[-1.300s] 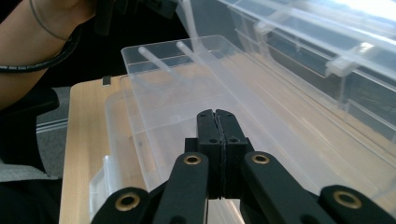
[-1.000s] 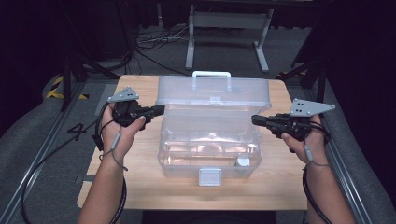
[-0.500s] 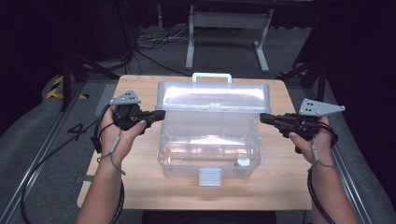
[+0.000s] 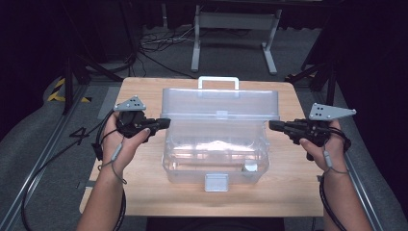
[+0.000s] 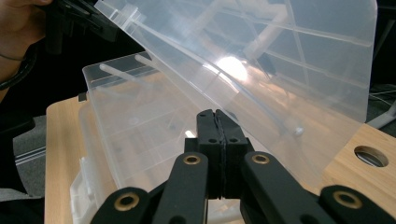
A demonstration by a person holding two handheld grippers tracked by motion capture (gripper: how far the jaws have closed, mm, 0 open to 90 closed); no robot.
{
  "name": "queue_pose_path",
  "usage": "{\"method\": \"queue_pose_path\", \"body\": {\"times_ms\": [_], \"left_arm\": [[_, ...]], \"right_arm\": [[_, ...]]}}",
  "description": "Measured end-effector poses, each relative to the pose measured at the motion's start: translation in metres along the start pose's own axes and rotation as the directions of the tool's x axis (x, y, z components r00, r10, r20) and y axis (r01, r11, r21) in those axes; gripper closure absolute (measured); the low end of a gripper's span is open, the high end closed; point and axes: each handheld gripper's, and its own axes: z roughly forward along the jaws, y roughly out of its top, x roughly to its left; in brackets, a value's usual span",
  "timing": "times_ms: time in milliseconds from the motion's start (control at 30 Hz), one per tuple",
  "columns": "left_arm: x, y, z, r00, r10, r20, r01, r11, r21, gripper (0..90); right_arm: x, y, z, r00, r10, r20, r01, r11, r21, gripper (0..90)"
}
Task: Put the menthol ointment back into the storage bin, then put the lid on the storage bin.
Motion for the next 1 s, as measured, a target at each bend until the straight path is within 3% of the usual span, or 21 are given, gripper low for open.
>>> {"method": "queue_pose_path", "body": {"times_ms": [567,1000], "left_arm": [[-0.005,-0.005,-0.001,0.9997,0.007,0.023,-0.008,0.9971,0.076,86.8],[-0.011,-0.008,-0.002,0.9986,0.012,0.052,-0.02,0.9857,0.167,87.5]], "right_arm": [[0.005,-0.003,-0.002,0.9986,0.005,-0.052,0.0,0.996,0.09,90.0],[0.008,-0.005,-0.002,0.9949,0.006,-0.101,0.012,0.983,0.183,90.0]]}}
